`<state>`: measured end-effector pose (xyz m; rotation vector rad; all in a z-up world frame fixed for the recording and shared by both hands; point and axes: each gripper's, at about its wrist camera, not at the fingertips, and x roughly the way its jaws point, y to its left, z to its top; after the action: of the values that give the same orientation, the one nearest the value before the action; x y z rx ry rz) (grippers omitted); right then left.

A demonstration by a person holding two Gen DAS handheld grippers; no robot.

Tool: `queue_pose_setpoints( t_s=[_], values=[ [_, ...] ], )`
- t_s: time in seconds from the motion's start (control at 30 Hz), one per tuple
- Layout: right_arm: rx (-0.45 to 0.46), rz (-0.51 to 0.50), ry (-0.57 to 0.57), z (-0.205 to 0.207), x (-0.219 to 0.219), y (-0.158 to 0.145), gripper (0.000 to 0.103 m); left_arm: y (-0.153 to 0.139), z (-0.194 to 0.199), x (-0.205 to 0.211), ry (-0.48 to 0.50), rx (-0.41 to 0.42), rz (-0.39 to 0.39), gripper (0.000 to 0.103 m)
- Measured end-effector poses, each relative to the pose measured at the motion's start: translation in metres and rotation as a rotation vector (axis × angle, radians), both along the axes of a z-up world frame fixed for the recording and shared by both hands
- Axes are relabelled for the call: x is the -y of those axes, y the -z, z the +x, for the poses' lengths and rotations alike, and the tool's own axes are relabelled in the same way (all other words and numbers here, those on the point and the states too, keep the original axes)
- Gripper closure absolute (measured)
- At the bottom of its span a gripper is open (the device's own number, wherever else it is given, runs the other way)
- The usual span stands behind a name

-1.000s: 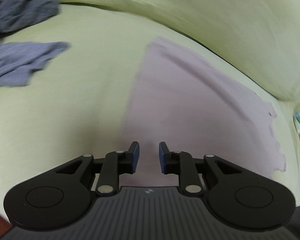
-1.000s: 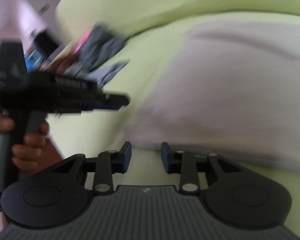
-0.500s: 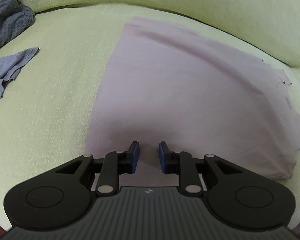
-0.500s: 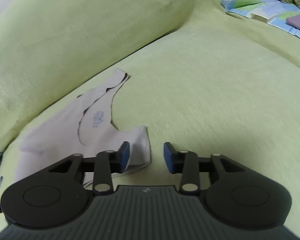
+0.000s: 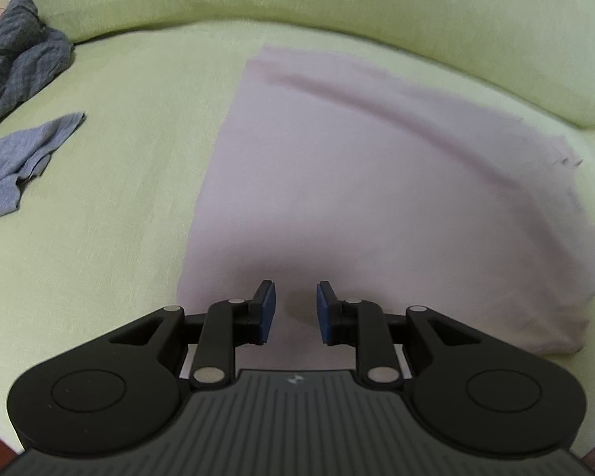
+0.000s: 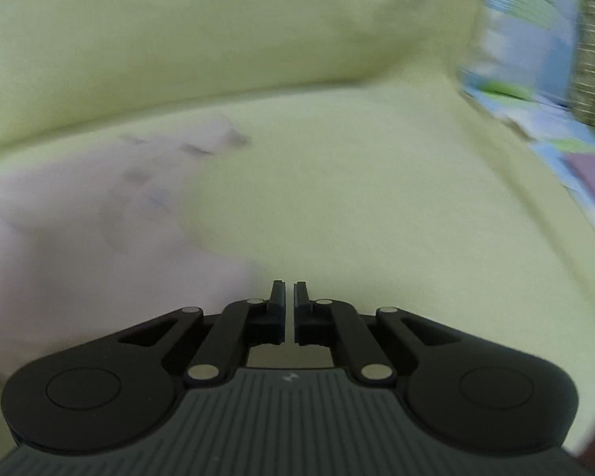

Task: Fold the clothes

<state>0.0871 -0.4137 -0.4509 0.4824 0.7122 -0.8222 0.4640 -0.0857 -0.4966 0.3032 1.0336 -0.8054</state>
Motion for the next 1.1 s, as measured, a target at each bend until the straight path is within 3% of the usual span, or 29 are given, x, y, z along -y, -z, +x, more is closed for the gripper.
queue_pose_setpoints(
  t_s=[0.07,0.17,0.2,0.33,0.5,0.63,0.8,0.97,1.1],
  values=[
    [-0.008,0.078,-0.052,0.016,0.004,0.016,0.103,-0.008,0.002,0.002,0.001,0.013,-0.017,0.076],
    [-0.1,0.034,0.046,0.023,0.01,0.01,0.103,-0.018,0.017,0.001,-0.012,0.049,-0.024,0.076],
    [-0.099,0.005,0.047,0.026,0.012,0.003,0.094,-0.019,0.025,0.004,-0.017,0.054,-0.028,0.076],
    [0.132,0.01,-0.077,0.046,0.038,-0.026,0.084,-0.025,0.055,0.022,-0.025,0.073,-0.052,0.076],
    [0.2,0.001,-0.264,0.097,0.089,-0.028,0.084,-0.023,0.077,0.057,0.012,0.092,-0.076,0.076],
    [0.183,0.15,-0.341,0.165,0.159,-0.001,0.086,-0.009,0.073,0.072,0.041,0.067,-0.094,0.076],
    [0.195,0.319,-0.258,0.179,0.201,0.025,0.086,0.015,0.068,0.073,0.05,0.006,-0.097,0.076],
    [0.185,0.454,-0.215,0.176,0.201,0.049,0.086,0.024,0.064,0.072,0.066,0.008,-0.095,0.075],
    [0.175,0.406,-0.295,0.173,0.184,0.049,0.086,0.022,0.061,0.076,0.087,0.04,-0.086,0.075]
  ],
)
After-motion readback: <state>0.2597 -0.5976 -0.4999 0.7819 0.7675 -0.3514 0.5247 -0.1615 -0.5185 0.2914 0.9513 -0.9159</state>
